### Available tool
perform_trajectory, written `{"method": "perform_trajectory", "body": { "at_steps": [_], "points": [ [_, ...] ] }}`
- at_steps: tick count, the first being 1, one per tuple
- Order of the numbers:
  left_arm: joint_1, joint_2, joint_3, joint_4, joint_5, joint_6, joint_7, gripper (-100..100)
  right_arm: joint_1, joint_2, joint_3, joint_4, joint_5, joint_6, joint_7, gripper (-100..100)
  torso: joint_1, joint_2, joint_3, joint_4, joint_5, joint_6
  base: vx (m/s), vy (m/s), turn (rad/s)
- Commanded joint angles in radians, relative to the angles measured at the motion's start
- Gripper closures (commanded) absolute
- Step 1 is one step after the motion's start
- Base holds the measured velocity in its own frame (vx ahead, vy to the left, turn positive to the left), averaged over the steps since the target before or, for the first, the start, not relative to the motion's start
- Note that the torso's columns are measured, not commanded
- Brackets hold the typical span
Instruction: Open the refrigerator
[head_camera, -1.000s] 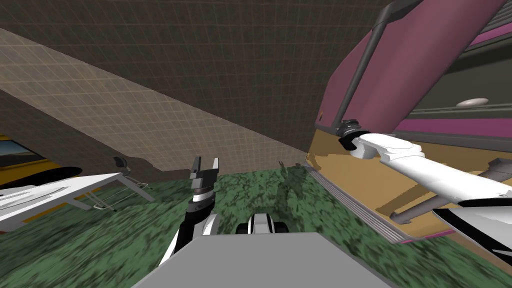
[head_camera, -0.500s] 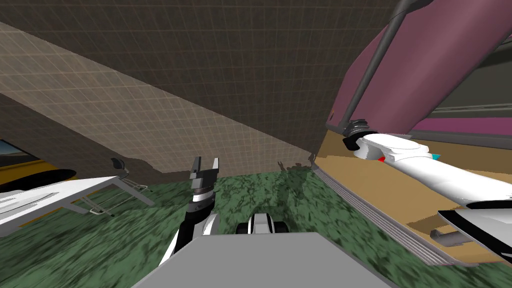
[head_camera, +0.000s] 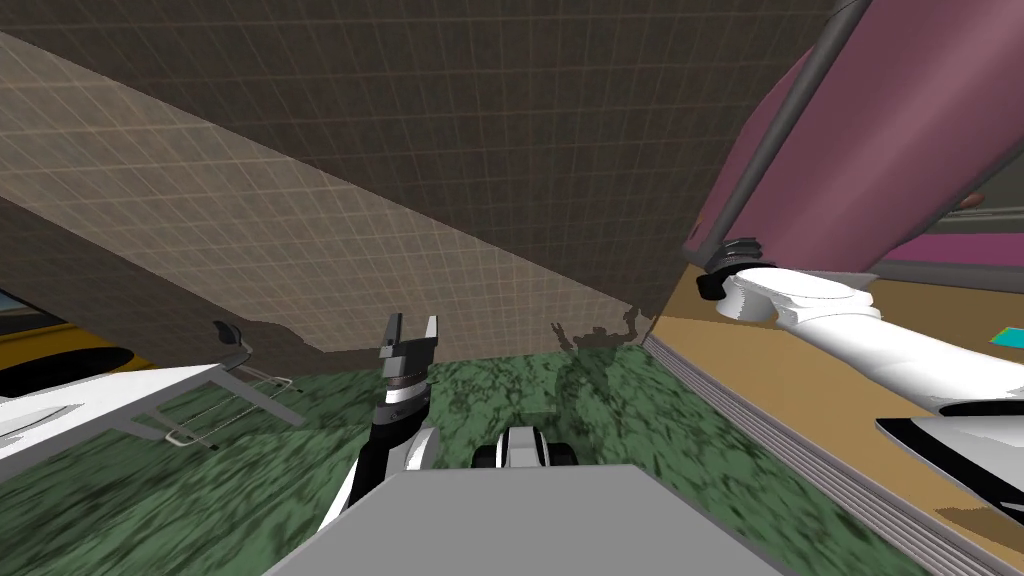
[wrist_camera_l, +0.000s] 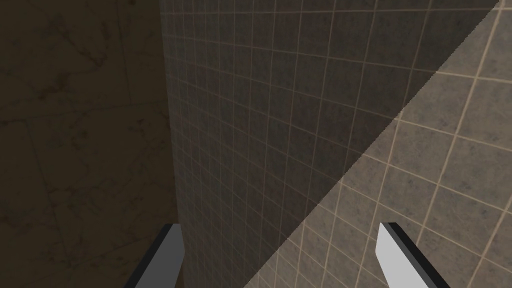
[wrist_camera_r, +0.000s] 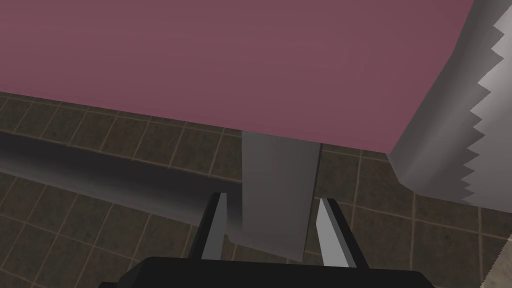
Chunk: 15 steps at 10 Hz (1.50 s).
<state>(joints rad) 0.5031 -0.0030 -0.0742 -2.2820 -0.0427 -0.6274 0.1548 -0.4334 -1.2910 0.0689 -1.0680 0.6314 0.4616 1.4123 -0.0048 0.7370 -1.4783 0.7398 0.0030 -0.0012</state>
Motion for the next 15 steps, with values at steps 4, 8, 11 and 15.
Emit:
{"method": "perform_trajectory", "body": {
  "at_steps": [4, 8, 11, 15],
  "points": [
    [0.000, 0.000, 0.000, 0.000, 0.000, 0.000, 0.000, 0, 0.001, -0.019, -0.016, 0.052, -0.007, 0.085, 0.029, 100, 0.007, 0.000, 0.001, -0.001, -0.002, 0.001, 0.260, 0.202, 0.027],
    [0.000, 0.000, 0.000, 0.000, 0.000, 0.000, 0.000, 0, -0.005, -0.013, -0.020, 0.085, 0.011, 0.120, 0.033, 100, 0.002, -0.001, 0.000, 0.001, -0.001, 0.004, 0.179, 0.081, 0.026],
    [0.000, 0.000, 0.000, 0.000, 0.000, 0.000, 0.000, 0, -0.026, -0.036, -0.014, 0.119, -0.037, 0.100, 0.077, -100, -0.003, 0.004, 0.002, 0.001, -0.002, 0.002, 0.111, 0.058, 0.040],
    [-0.001, 0.000, 0.000, 0.000, 0.000, 0.000, 0.000, 0, -0.052, -0.095, -0.016, 0.150, -0.128, 0.065, 0.148, -100, 0.005, 0.004, 0.004, 0.000, -0.003, 0.003, -0.020, 0.017, 0.029]
  ]
}}
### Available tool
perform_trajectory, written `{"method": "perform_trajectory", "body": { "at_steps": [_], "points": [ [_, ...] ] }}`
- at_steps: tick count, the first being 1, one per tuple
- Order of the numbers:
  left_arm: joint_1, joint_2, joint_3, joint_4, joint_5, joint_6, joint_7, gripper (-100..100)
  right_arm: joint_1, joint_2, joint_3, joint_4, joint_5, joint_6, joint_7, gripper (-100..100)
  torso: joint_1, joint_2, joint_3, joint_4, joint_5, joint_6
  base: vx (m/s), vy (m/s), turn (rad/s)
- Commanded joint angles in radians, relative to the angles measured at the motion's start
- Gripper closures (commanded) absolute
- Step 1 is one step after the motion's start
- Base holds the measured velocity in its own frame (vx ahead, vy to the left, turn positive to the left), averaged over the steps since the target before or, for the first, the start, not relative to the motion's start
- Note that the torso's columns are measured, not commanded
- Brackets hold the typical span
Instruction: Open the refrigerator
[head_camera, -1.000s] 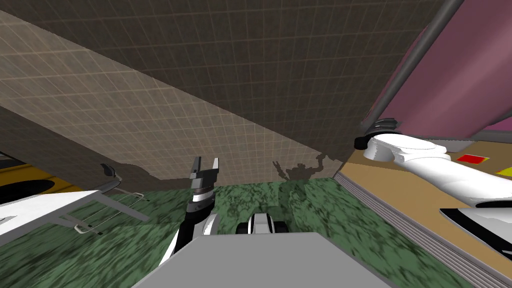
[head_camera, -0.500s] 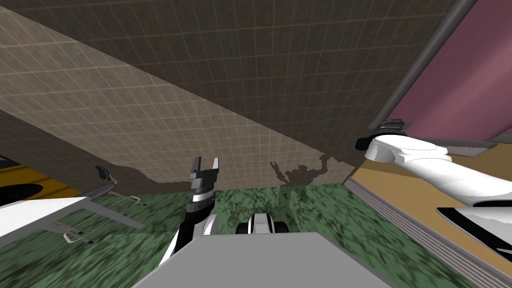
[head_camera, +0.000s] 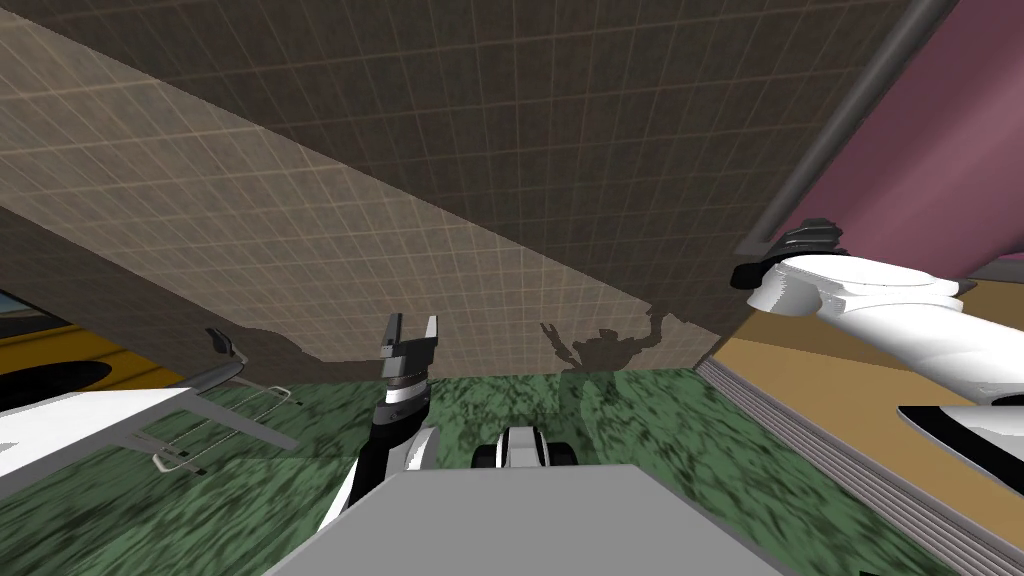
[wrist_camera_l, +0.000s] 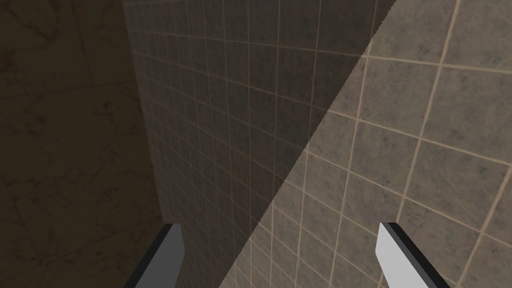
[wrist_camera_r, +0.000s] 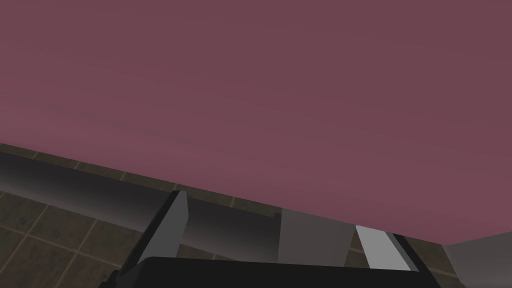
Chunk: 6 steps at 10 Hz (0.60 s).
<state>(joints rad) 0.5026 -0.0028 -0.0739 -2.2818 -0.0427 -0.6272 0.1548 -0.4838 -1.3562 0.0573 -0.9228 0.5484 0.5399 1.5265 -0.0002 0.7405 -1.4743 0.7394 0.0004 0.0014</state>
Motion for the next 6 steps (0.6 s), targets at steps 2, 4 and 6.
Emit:
{"method": "perform_trajectory", "body": {
  "at_steps": [2, 4, 6],
  "points": [
    [0.000, 0.000, 0.000, 0.000, 0.000, 0.000, 0.000, 0, -0.012, -0.054, -0.006, 0.017, -0.081, -0.027, 0.062, -100, 0.003, -0.004, -0.004, 0.001, 0.006, -0.001, 0.005, 0.032, 0.022],
    [0.000, 0.000, 0.000, 0.000, 0.000, 0.000, 0.000, 0, 0.004, -0.037, 0.000, 0.006, -0.080, -0.017, 0.058, 0, 0.005, 0.000, -0.001, 0.002, 0.006, -0.001, 0.003, 0.004, 0.003],
    [0.000, 0.000, 0.000, 0.000, 0.000, 0.000, 0.000, 0, 0.006, -0.035, 0.001, 0.007, -0.080, -0.017, 0.057, 0, 0.005, 0.001, 0.000, 0.001, 0.003, -0.001, 0.000, 0.000, 0.000]
  ]
}}
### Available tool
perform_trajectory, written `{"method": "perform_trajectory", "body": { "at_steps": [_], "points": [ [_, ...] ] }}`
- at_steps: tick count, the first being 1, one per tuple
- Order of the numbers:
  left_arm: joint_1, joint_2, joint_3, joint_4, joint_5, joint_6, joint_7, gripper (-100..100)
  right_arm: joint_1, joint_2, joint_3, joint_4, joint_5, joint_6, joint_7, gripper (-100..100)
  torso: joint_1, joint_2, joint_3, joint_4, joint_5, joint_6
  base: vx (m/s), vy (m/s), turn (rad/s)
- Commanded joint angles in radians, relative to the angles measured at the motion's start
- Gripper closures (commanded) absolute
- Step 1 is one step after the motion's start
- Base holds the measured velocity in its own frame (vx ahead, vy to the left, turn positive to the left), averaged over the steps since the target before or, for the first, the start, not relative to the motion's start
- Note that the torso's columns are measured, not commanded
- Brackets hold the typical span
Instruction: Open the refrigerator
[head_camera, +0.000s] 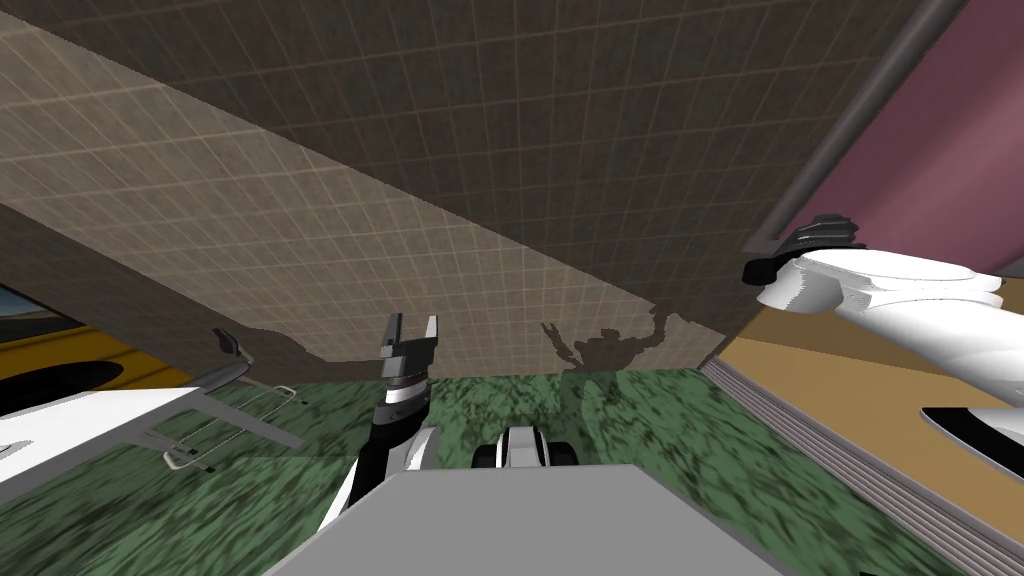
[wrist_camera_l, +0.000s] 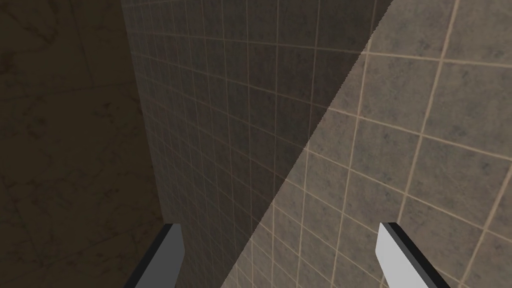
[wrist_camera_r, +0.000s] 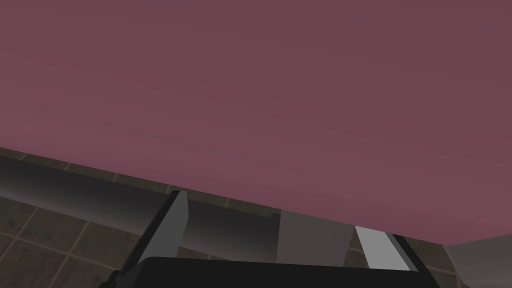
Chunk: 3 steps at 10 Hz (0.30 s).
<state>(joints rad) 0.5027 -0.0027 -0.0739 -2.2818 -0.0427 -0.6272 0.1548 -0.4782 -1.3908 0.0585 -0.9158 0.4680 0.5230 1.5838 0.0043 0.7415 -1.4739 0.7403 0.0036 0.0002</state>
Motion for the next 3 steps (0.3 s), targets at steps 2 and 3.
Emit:
{"method": "perform_trajectory", "body": {
  "at_steps": [2, 3],
  "points": [
    [0.000, 0.000, 0.000, 0.000, 0.000, 0.000, 0.000, 0, 0.001, 0.002, 0.001, 0.001, 0.000, 0.000, 0.000, 0, 0.000, -0.001, -0.001, -0.001, -0.001, 0.000, 0.000, 0.000, 0.000],
    [0.000, 0.000, 0.000, 0.000, 0.000, 0.000, 0.000, 0, 0.002, 0.002, 0.001, 0.002, -0.001, 0.000, 0.000, 0, -0.001, -0.002, -0.001, -0.001, -0.001, 0.000, 0.000, 0.000, 0.000]
  ]
}}
